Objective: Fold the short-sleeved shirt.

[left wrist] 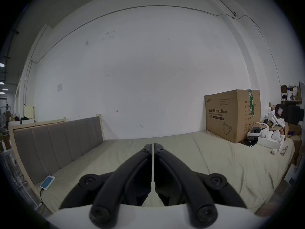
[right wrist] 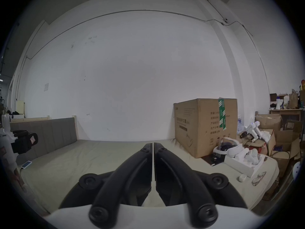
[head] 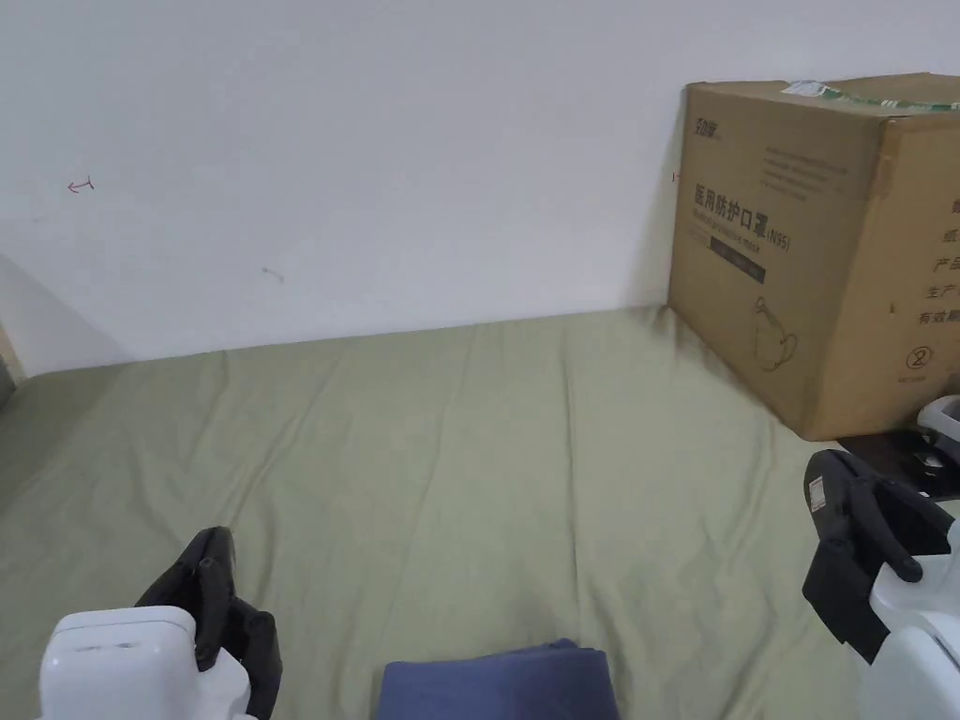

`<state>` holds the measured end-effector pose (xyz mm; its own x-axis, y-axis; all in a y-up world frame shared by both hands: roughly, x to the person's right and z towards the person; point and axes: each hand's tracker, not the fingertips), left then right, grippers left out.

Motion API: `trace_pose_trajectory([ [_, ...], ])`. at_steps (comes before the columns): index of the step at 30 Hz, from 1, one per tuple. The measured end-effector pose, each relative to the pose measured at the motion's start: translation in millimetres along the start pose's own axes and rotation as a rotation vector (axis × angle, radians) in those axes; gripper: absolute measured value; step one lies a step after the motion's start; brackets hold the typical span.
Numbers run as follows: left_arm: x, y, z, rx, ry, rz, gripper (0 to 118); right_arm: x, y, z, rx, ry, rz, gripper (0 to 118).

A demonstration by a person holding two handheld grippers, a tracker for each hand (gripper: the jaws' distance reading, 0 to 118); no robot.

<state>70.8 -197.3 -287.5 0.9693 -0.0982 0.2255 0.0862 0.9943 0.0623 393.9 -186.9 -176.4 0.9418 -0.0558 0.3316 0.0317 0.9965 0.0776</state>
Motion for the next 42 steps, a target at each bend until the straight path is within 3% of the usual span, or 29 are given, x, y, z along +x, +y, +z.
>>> trace_pose_trajectory([
  [3, -13, -4, -9, -0.103, -0.039, 0.015, 2, 1, -19, -25, -0.234, 0.125, -0.058, 2],
  [5, -22, -11, -12, -0.163, -0.052, 0.012, 2, 1, -54, -62, -0.534, 0.252, -0.162, 2],
  [7, -34, -24, -17, -0.237, -0.073, 0.019, 2, -1, -109, -102, -0.89, 0.377, -0.323, 2],
  [9, -43, -36, -21, -0.304, -0.065, 0.018, 2, -4, -151, -120, -1.041, 0.413, -0.413, 2],
  [13, -65, -57, -32, -0.429, -0.108, 0.137, 3, -8, -209, -131, -1.21, 0.384, -0.319, 2],
  [17, -94, -92, -67, -0.604, -0.287, 0.397, 3, -3, -211, -134, -1.197, 0.385, -0.353, 2],
  [18, -100, -104, -80, -0.656, -0.344, 0.474, 7, -3, -210, -135, -1.204, 0.386, -0.348, 2],
  [19, -107, -123, -98, -0.732, -0.448, 0.584, 20, -4, -210, -135, -1.209, 0.388, -0.339, 2],
  [20, -111, -142, -113, -0.814, -0.547, 0.688, 46, -5, -210, -135, -1.21, 0.388, -0.33, 2],
  [21, -113, -160, -125, -0.867, -0.625, 0.775, 88, -6, -207, -133, -1.208, 0.39, -0.321, 2],
  [22, -112, -183, -138, -0.927, -0.701, 0.863, 114, -7, -207, -132, -1.205, 0.393, -0.309, 2],
  [23, -108, -207, -148, -0.983, -0.728, 0.953, 118, -8, -207, -132, -1.203, 0.394, -0.296, 2],
  [28, -79, -280, -176, -1.128, -0.798, 1.182, 118, -8, -207, -128, -1.195, 0.382, -0.309, 2],
  [31, -56, -280, -194, -1.028, -0.976, 1.27, 118, -7, -207, -127, -1.2, 0.37, -0.335, 2],
  [33, -33, -283, -203, -1.124, -0.994, 1.238, 118, -7, -208, -128, -1.205, 0.364, -0.344, 2],
  [39, 9, -279, -208, -1.078, -1.101, 1.017, 114, -7, -209, -128, -1.208, 0.359, -0.343, 2],
  [40, 2, -280, -202, -1.051, -1.091, 0.989, 96, -6, -209, -128, -1.206, 0.358, -0.351, 2],
  [41, -2, -284, -199, -1.034, -1.036, 0.935, 44, -6, -211, -127, -1.204, 0.357, -0.36, 2],
  [42, -2, -293, -200, -1.067, -0.898, 0.829, 16, -5, -212, -126, -1.202, 0.355, -0.37, 2],
])
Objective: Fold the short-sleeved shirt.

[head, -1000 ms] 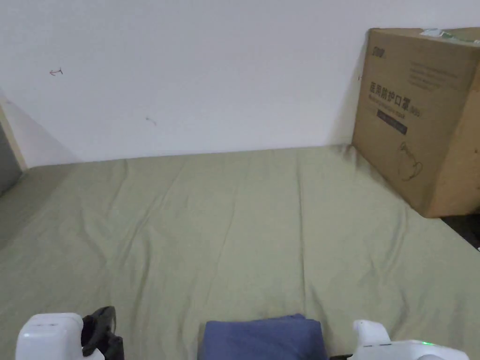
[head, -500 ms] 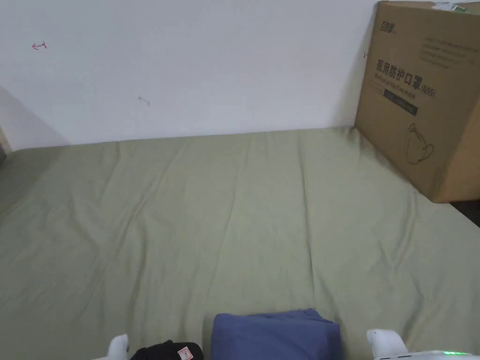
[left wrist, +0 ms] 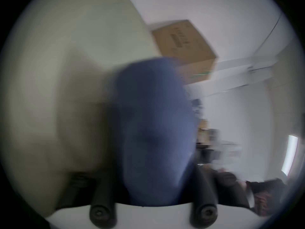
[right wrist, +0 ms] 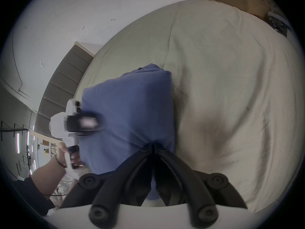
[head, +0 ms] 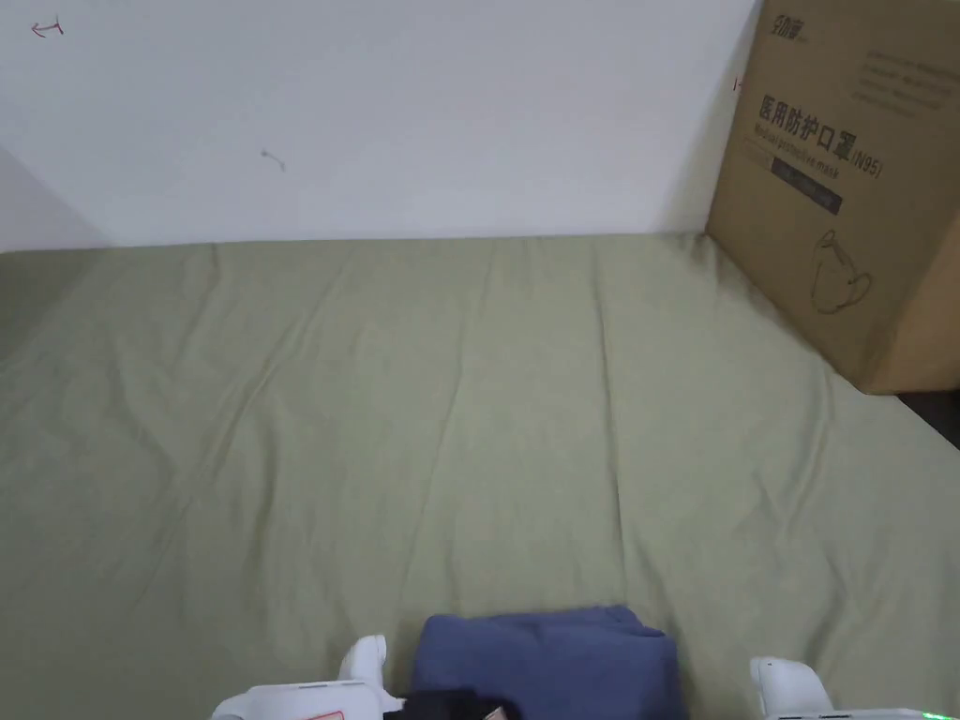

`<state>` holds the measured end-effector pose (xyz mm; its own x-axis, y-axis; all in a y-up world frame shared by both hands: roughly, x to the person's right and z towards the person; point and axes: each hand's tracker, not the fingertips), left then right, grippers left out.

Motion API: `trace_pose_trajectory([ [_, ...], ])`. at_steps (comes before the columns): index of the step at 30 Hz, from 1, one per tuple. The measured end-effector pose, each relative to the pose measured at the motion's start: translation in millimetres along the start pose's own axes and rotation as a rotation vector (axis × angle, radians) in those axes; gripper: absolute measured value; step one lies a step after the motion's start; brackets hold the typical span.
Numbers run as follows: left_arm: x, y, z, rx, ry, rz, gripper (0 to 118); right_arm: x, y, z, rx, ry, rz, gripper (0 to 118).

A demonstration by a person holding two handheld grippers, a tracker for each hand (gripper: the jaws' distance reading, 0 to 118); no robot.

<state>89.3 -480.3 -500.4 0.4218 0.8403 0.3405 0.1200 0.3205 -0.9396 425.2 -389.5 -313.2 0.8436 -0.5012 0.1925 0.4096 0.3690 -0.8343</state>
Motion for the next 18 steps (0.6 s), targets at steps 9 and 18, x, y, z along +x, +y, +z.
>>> trace_pose_trajectory([
  [9, 35, 6, 38, 0.034, -0.116, 0.137, 17, -28, 1, 25, 0.049, -0.065, 0.102, 2],
  [18, 13, 50, 229, 0.086, 0.226, 0.006, 17, -63, -37, 114, 0.207, -0.029, 0.122, 2],
])
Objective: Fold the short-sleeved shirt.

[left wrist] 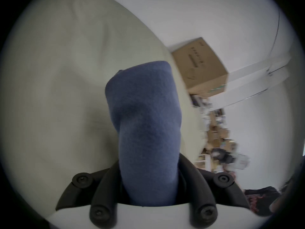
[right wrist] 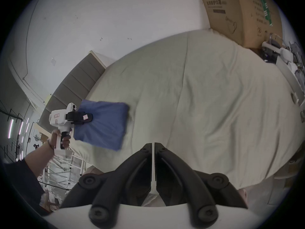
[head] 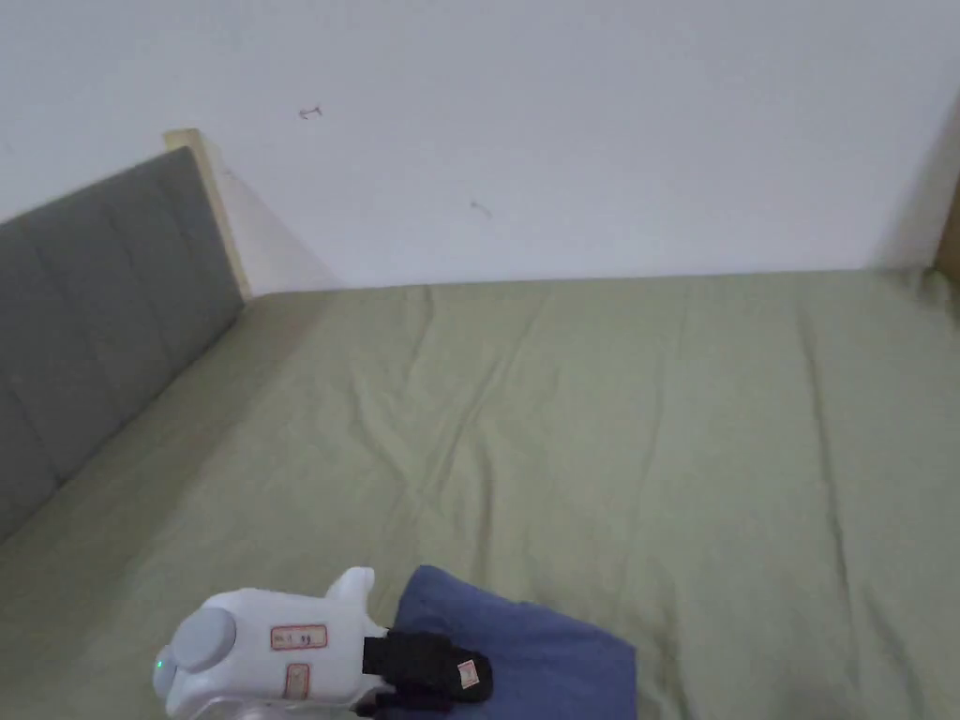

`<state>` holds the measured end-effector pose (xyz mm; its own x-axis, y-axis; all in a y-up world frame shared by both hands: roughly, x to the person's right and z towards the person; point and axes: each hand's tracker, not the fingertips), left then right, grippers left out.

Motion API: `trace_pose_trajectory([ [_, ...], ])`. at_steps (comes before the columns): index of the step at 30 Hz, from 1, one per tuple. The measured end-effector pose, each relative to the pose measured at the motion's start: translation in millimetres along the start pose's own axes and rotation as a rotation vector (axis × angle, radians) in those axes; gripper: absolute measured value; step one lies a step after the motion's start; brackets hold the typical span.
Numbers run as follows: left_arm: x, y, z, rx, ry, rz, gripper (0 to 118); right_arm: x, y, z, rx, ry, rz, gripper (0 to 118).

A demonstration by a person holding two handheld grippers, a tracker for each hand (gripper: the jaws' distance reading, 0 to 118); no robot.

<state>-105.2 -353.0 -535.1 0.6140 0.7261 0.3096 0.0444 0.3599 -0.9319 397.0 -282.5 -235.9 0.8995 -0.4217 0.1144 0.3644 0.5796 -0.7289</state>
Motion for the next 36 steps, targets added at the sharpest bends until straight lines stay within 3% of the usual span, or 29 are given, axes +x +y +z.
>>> trace_pose_trajectory([
  [5, -52, 34, 89, 0.009, 0.406, -0.061, 17, -8, -1, 34, 0.016, -0.101, 0.058, 2],
  [12, -80, 58, 121, -0.102, 0.989, -0.23, 18, -16, 1, 41, 0.02, -0.16, 0.05, 2],
  [13, -82, 59, 121, -0.12, 1.03, -0.276, 26, -20, 2, 37, 0.009, -0.166, 0.058, 2],
  [14, -83, 59, 121, -0.126, 1.066, -0.288, 44, -22, 2, 35, 0.004, -0.164, 0.062, 2],
  [15, -84, 60, 123, -0.121, 1.087, -0.281, 69, -25, 3, 33, -0.001, -0.157, 0.062, 2],
  [16, -84, 58, 128, -0.112, 1.082, -0.274, 85, -28, 3, 31, -0.004, -0.142, 0.056, 2],
  [17, -83, 58, 134, -0.091, 1.057, -0.261, 99, -32, 5, 29, -0.006, -0.123, 0.051, 2],
  [18, -81, 57, 139, -0.098, 1.026, -0.232, 105, -36, 6, 28, -0.005, -0.111, 0.055, 3],
  [23, -36, 57, 165, 0.083, 0.971, -0.335, 104, -57, 16, 29, 0.025, -0.083, 0.153, 3],
  [28, 54, 10, 139, 0.377, 0.635, -0.354, 104, -50, 21, 24, 0.178, -0.17, 0.294, 3],
  [30, 93, -19, 114, 0.46, 0.578, -0.398, 96, -50, 23, 25, 0.238, -0.167, 0.284, 3],
  [31, 113, -32, 100, 0.476, 0.569, -0.418, 81, -49, 25, 27, 0.272, -0.152, 0.277, 3],
  [32, 136, -49, 84, 0.51, 0.569, -0.441, 56, -48, 26, 29, 0.305, -0.142, 0.277, 3],
  [33, 153, -59, 74, 0.547, 0.565, -0.449, 12, -52, 28, 31, 0.322, -0.142, 0.28, 3],
  [34, 174, -72, 63, 0.601, 0.557, -0.477, 1, -53, 31, 34, 0.333, -0.146, 0.276, 3],
  [36, 213, -88, 50, 0.654, 0.485, -0.577, 1, -53, 37, 41, 0.353, -0.14, 0.273, 3],
])
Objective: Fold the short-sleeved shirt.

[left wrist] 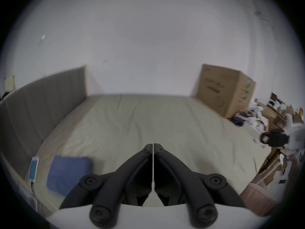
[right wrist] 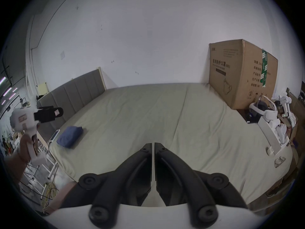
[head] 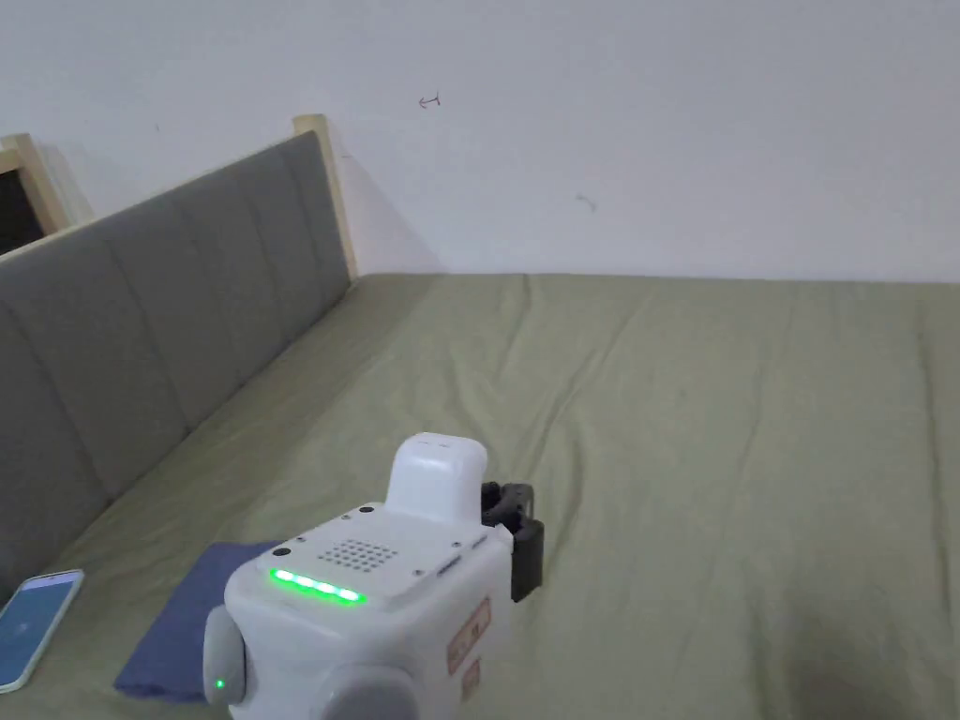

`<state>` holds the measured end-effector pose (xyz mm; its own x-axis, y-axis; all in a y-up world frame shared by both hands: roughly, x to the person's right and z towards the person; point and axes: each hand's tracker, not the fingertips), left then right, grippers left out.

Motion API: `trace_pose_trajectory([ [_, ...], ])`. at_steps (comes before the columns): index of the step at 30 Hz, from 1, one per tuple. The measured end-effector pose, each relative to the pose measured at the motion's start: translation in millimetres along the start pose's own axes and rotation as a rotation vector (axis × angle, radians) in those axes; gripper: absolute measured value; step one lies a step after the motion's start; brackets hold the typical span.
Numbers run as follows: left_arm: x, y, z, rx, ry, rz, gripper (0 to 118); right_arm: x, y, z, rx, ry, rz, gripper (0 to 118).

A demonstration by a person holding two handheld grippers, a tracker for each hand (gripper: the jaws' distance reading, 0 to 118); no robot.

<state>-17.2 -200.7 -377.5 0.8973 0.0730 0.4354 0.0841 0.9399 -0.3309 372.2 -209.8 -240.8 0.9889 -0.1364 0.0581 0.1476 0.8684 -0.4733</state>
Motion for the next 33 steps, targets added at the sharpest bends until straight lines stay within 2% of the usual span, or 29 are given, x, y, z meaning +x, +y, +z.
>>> trace_pose_trajectory([
  [2, 45, 15, 14, 0.105, 0.009, -0.109, 1, 0, 12, 11, 0.058, 0.004, -0.01, 3],
  [7, 103, 46, 43, 0.295, 0.08, -0.034, 1, -1, 42, 50, 0.315, -0.07, 0.02, 3],
  [9, 117, 55, 49, 0.349, 0.153, -0.057, 1, -5, 54, 66, 0.412, -0.096, 0.03, 3],
  [13, 133, 52, 62, 0.462, 0.166, -0.101, 1, -6, 60, 80, 0.537, -0.16, 0.093, 3],
  [15, 140, 44, 65, 0.474, 0.211, -0.123, 1, -8, 47, 81, 0.595, -0.26, 0.138, 3],
  [16, 142, 37, 64, 0.467, 0.231, -0.131, 1, -11, 37, 81, 0.636, -0.355, 0.165, 3],
  [17, 143, 33, 65, 0.455, 0.248, -0.128, 1, -6, 28, 76, 0.643, -0.399, 0.176, 3],
  [19, 142, 25, 68, 0.445, 0.239, -0.132, 0, -1, 24, 78, 0.62, -0.352, 0.169, 3],
  [25, 139, 24, 73, 0.423, 0.244, -0.131, 0, 0, 19, 85, 0.637, -0.375, 0.191, 3],
  [32, 144, 25, 70, 0.416, 0.247, -0.113, 1, -3, 12, 85, 0.636, -0.341, 0.158, 3],
  [33, 144, 25, 69, 0.416, 0.252, -0.11, 4, -3, 12, 86, 0.639, -0.339, 0.156, 4],
])
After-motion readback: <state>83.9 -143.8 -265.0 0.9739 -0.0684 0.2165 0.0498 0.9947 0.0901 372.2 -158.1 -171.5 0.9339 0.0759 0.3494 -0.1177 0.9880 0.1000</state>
